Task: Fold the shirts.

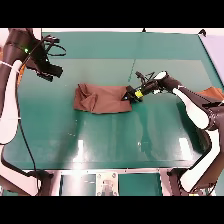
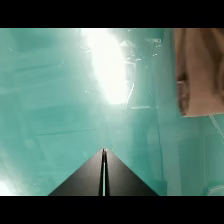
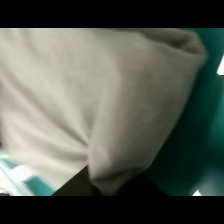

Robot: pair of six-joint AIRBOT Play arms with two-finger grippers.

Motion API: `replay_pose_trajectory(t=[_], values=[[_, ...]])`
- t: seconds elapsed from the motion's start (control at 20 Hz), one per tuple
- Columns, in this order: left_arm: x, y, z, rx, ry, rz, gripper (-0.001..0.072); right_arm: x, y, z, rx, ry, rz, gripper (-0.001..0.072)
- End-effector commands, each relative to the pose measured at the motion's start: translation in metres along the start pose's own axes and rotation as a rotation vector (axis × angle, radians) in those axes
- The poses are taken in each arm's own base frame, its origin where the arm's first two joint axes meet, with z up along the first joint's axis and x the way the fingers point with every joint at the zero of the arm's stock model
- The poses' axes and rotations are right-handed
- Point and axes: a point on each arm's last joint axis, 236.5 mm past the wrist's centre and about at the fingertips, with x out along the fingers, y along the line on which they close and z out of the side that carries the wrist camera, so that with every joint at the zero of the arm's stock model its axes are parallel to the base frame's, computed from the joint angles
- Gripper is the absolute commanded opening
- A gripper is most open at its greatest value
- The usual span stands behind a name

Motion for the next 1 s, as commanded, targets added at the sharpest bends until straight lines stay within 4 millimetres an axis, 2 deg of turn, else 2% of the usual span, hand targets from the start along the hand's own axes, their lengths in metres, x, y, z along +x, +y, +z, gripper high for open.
replay_pose_trajectory(t=[0.0, 0.1, 0.25, 0.35, 0.4, 0.5, 0.6, 0.65, 0.8, 0.95], values=[[0.0, -0.001, 0.0, 0.0, 0.0, -0.007, 0.0022, -0.018, 0.047, 0.015, -0.066, -0.047, 0.117, 0.0028], [0.0, -0.003, 0.0, 0.002, -0.002, -0.015, 0.0022, -0.061, 0.08, 0.032, -0.153, -0.118, 0.142, 0.0027], [0.0, -0.004, 0.0, 0.003, -0.002, -0.02, 0.0022, -0.156, 0.121, 0.06, -0.22, -0.287, 0.164, 0.0026], [0.0, -0.005, 0.001, 0.004, -0.003, -0.024, 0.0021, -0.223, 0.13, 0.071, -0.234, -0.389, 0.166, 0.0027], [0.0, -0.006, 0.001, 0.005, -0.003, -0.026, 0.0022, -0.255, 0.129, 0.075, -0.228, -0.442, 0.16, 0.0026], [0.0, -0.007, 0.001, 0.005, -0.006, -0.032, 0.0022, -0.322, 0.115, 0.079, -0.2, -0.556, 0.137, 0.0026], [0.0, -0.01, 0.003, 0.007, -0.012, -0.044, 0.0021, -0.387, 0.085, 0.078, -0.132, -0.683, 0.113, 0.0026], [0.0, -0.011, 0.003, 0.008, -0.012, -0.048, 0.0022, -0.416, 0.063, 0.075, -0.094, -0.738, 0.096, 0.0026], [0.0, -0.011, 0.003, 0.008, -0.012, -0.05, 0.0022, -0.481, -0.003, 0.049, 0.03, -0.826, 0.051, 0.0026], [0.0, -0.014, 0.003, 0.011, -0.014, -0.061, 0.0021, -0.525, -0.046, 0.011, 0.14, -0.879, 0.011, 0.0026]])
